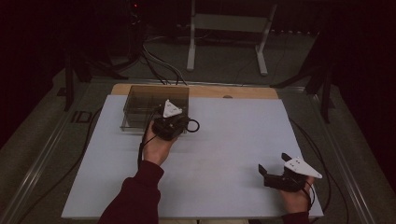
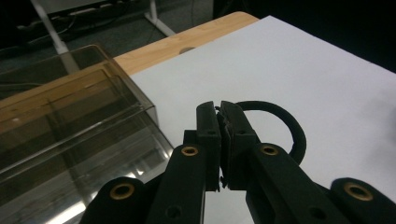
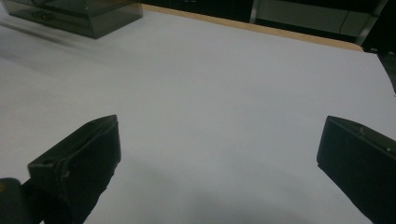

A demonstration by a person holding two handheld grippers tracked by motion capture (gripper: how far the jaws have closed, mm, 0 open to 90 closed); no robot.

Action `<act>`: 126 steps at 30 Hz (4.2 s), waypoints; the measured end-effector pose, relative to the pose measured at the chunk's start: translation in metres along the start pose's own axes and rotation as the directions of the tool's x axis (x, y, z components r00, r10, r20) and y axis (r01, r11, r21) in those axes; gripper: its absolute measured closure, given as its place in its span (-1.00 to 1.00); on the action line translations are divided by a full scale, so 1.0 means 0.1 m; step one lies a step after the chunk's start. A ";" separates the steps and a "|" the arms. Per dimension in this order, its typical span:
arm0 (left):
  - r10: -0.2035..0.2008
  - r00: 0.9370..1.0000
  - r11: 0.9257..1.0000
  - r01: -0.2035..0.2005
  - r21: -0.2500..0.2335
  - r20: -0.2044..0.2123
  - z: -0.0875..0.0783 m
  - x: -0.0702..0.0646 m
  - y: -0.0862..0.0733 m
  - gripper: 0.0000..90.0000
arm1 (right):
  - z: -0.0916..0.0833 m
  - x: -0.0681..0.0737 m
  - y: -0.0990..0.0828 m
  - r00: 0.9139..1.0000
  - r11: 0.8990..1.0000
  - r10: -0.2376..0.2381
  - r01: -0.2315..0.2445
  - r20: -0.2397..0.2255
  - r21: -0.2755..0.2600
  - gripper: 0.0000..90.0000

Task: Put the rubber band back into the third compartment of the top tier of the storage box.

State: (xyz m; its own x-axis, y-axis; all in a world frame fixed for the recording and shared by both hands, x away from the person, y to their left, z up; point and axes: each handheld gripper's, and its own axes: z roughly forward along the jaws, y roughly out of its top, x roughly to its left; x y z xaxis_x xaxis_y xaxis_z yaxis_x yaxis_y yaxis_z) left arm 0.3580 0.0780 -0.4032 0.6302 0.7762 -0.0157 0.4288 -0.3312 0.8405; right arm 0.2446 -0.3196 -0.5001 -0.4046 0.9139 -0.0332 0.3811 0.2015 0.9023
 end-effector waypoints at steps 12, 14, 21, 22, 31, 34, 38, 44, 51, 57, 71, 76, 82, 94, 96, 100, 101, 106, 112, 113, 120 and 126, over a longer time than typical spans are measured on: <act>-0.002 0.999 1.000 0.002 0.004 -0.035 0.00 0.12 -0.01 0.96 | 0.00 0.00 0.00 1.000 1.000 0.000 0.000 0.000 0.000 -1.00; -0.001 0.999 1.000 0.001 0.000 -0.039 0.00 0.13 -0.01 0.96 | 0.00 0.00 0.00 1.000 1.000 0.000 0.000 0.000 0.000 -1.00; -0.002 0.998 1.000 0.002 0.002 -0.055 -0.01 0.19 -0.02 0.96 | 0.00 0.00 0.00 1.000 1.000 0.001 -0.001 0.000 0.000 -1.00; -0.006 0.998 1.000 0.006 0.000 -0.056 -0.01 0.20 -0.02 0.96 | 0.00 0.00 0.00 1.000 1.000 0.001 -0.001 0.000 0.000 -1.00; -0.018 0.997 1.000 0.018 -0.004 -0.069 -0.01 0.26 -0.03 0.96 | 0.00 0.00 0.00 1.000 1.000 0.000 0.000 -0.001 0.000 -1.00; -0.024 0.997 1.000 0.024 -0.006 -0.074 -0.01 0.28 -0.03 0.96 | 0.00 0.00 0.00 1.000 1.000 0.000 0.000 -0.001 0.001 -1.00; -0.025 0.997 1.000 0.024 -0.004 -0.080 -0.01 0.31 -0.03 0.96 | 0.00 0.00 0.00 1.000 1.000 0.000 0.000 -0.002 0.001 -1.00; -0.033 0.995 0.999 0.032 -0.008 -0.089 -0.02 0.35 -0.03 0.96 | 0.00 0.00 0.00 1.000 1.000 0.000 0.000 -0.002 0.001 -1.00; -0.040 0.994 0.999 0.040 -0.005 -0.098 -0.01 0.38 -0.04 0.96 | 0.00 0.00 0.00 1.000 1.000 -0.001 0.001 -0.002 0.001 -1.00; -0.043 0.994 0.999 0.043 -0.001 -0.103 0.01 0.41 -0.05 0.96 | 0.00 0.00 0.00 1.000 1.000 -0.002 0.002 -0.002 0.001 -1.00; -0.045 0.991 0.998 0.049 0.026 -0.127 0.06 0.49 -0.09 0.96 | 0.00 0.01 0.00 1.000 1.000 -0.003 0.003 -0.002 0.002 -1.00; -0.050 0.991 0.998 0.053 0.023 -0.127 0.07 0.51 -0.10 0.96 | 0.00 0.00 0.00 1.000 1.000 -0.002 0.002 -0.003 0.001 -1.00; -0.054 0.990 0.998 0.057 0.027 -0.128 0.09 0.53 -0.11 0.96 | 0.00 0.00 0.00 1.000 1.000 -0.003 0.003 -0.003 0.003 -1.00; -0.059 0.990 0.997 0.066 0.043 -0.131 0.13 0.57 -0.14 0.96 | 0.00 0.01 0.00 1.000 1.000 -0.005 0.005 -0.004 0.006 -1.00; -0.061 0.990 0.997 0.068 0.046 -0.131 0.14 0.57 -0.16 0.95 | 0.00 0.01 0.00 1.000 1.000 -0.004 0.004 -0.005 0.007 -1.00; -0.064 0.989 0.996 0.072 0.054 -0.133 0.16 0.58 -0.17 0.95 | 0.01 0.01 0.00 1.000 1.000 -0.004 0.004 -0.005 0.009 -1.00; -0.064 0.989 0.996 0.072 0.057 -0.132 0.17 0.58 -0.18 0.95 | 0.01 0.01 0.00 1.000 1.000 -0.005 0.005 -0.005 0.010 -1.00; -0.062 0.989 0.995 0.071 0.064 -0.131 0.19 0.57 -0.18 0.95 | 0.01 0.01 -0.01 1.000 1.000 -0.007 0.007 -0.005 0.013 -1.00; -0.060 0.989 0.995 0.071 0.077 -0.136 0.22 0.57 -0.20 0.95 | 0.01 0.00 -0.01 1.000 1.000 -0.005 0.005 -0.005 0.013 -1.00; -0.059 0.989 0.994 0.070 0.080 -0.136 0.23 0.57 -0.21 0.95 | 0.01 0.00 -0.01 1.000 1.000 -0.006 0.006 -0.005 0.014 -1.00; -0.058 0.987 0.992 0.073 0.098 -0.149 0.26 0.57 -0.25 0.90 | 0.01 0.00 -0.01 1.000 1.000 -0.005 0.005 -0.004 0.014 -1.00; -0.091 0.985 0.993 0.101 0.064 -0.144 0.22 0.59 -0.27 0.53 | 0.01 0.00 -0.01 1.000 1.000 -0.005 0.005 -0.004 0.014 -1.00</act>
State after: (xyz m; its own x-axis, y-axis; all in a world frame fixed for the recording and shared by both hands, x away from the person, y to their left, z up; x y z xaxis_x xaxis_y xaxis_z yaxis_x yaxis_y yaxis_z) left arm 0.3981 0.1213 -0.4382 0.4888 0.8723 -0.0135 0.5310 -0.2852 0.7980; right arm 0.2449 -0.3191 -0.5009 -0.4102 0.9113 -0.0357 0.3908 0.2110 0.8960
